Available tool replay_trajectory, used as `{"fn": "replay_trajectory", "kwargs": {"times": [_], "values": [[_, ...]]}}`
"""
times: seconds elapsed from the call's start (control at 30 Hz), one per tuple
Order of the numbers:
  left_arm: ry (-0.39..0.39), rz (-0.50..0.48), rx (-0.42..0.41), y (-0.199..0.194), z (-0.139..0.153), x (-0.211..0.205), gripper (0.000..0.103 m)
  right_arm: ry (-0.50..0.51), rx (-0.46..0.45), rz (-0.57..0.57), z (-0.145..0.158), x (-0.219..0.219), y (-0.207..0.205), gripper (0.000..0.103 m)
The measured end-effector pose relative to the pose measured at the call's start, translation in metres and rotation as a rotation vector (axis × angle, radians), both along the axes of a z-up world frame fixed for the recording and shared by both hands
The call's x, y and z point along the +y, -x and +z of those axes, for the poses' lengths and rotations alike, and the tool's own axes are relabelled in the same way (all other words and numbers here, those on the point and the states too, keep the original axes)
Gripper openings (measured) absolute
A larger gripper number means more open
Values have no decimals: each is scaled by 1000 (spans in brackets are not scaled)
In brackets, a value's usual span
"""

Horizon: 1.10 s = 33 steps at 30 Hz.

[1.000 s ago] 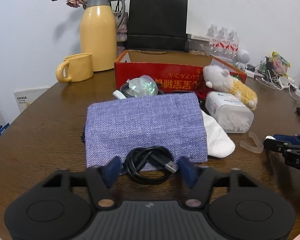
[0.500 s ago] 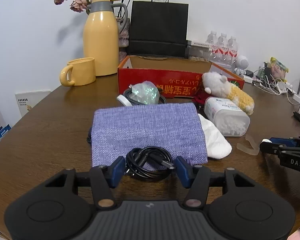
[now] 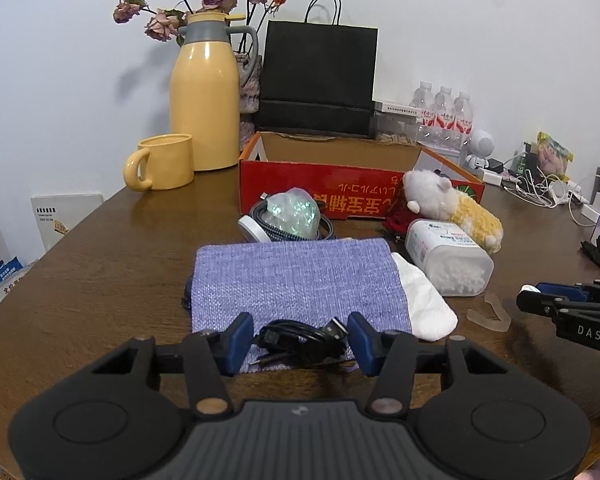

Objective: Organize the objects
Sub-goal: 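Close the left tool on the black coiled cable on the purple pouch, then carry the cable and white cap into the red box and open both tools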

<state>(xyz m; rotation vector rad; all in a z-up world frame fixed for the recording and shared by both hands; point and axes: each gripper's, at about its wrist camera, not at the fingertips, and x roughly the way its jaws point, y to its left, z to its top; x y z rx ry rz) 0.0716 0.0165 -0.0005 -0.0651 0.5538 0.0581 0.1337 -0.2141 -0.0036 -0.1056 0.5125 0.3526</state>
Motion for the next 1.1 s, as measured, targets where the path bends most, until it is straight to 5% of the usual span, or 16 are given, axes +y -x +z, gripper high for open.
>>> {"fn": "replay_trajectory", "kwargs": {"times": [0.63, 1.1], "values": [[21, -15, -92, -16, 33, 0, 49, -35, -84, 30, 34, 10, -10, 29], [54, -22, -170, -74, 68, -7, 47, -68, -150, 41, 66, 26, -50, 29]]}}
